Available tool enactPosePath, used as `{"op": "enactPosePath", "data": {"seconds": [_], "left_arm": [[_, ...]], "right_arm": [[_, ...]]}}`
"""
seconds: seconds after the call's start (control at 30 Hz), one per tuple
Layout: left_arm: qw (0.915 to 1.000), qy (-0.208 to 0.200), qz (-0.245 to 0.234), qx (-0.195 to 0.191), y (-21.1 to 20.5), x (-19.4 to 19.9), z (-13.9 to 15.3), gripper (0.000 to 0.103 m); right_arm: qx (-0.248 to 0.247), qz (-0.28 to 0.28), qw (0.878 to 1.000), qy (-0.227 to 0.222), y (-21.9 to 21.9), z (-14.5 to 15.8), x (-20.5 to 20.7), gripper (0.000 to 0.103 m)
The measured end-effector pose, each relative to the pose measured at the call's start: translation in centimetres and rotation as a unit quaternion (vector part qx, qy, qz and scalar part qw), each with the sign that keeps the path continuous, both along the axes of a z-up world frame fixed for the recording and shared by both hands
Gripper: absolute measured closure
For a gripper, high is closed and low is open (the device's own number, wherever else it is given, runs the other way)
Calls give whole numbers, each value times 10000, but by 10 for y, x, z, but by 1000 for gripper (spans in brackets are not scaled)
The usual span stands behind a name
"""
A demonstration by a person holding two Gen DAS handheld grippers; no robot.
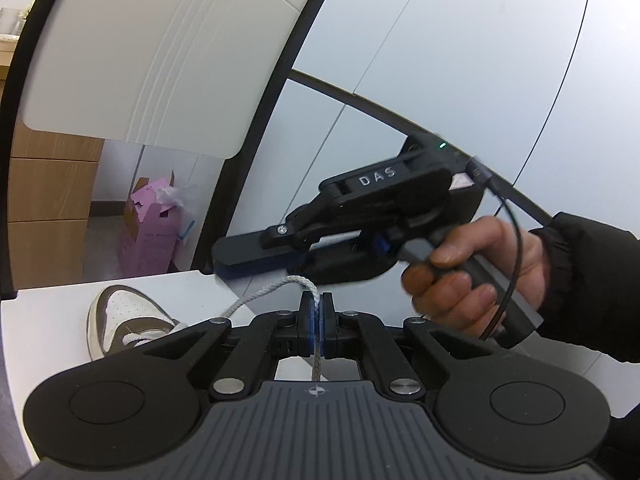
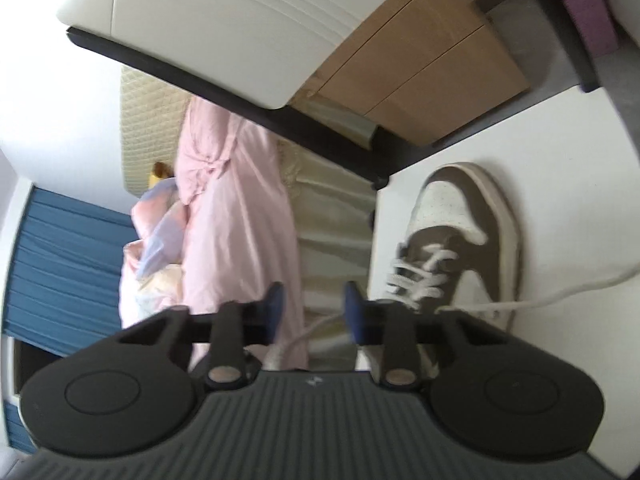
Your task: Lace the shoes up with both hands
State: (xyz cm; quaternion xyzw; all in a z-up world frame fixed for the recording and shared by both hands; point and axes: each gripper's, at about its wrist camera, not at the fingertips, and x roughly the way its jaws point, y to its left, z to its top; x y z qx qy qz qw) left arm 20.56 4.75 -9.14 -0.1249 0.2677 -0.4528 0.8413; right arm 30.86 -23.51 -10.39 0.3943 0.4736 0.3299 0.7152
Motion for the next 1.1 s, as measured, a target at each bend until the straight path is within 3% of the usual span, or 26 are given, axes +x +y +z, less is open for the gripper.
{"op": "enactPosePath", "data": {"seconds": [0.17,0.23,0.3,0.33,0.4,0.43,0.63,0.73,0.8,0.83,1.1], "left_arm": [[10000,-12,22,5,1,2,0,101],[10000,-45,17,4,1,1,1,101],[10000,-73,3,46,1,0,1,101],[9999,-89,-13,70,0,0,1,101],[9999,-120,-45,114,-1,-1,2,101],[9998,-132,-58,117,-2,-1,2,101],[9996,-183,-164,164,-4,-2,1,101],[9994,-179,-220,211,-7,0,0,101],[9992,-163,-229,275,-9,1,-3,101],[9992,-150,-223,304,-10,2,-4,101],[9991,70,71,408,-3,14,-9,101]], "right_arm": [[61,-52,9994,-325,3,15,2,100],[-281,-14,9983,-511,4,23,3,97],[-579,66,9976,-365,4,24,8,92],[-676,141,9974,-213,3,23,10,87],[-798,441,9958,102,4,19,14,41],[-797,531,9952,205,4,17,15,37],[-883,814,9905,676,4,1,17,37],[-777,901,9900,763,8,-8,16,44],[-687,907,9911,690,13,-10,14,88],[-642,910,9916,652,16,-10,13,95],[-99,192,9988,-431,11,24,13,99]]}}
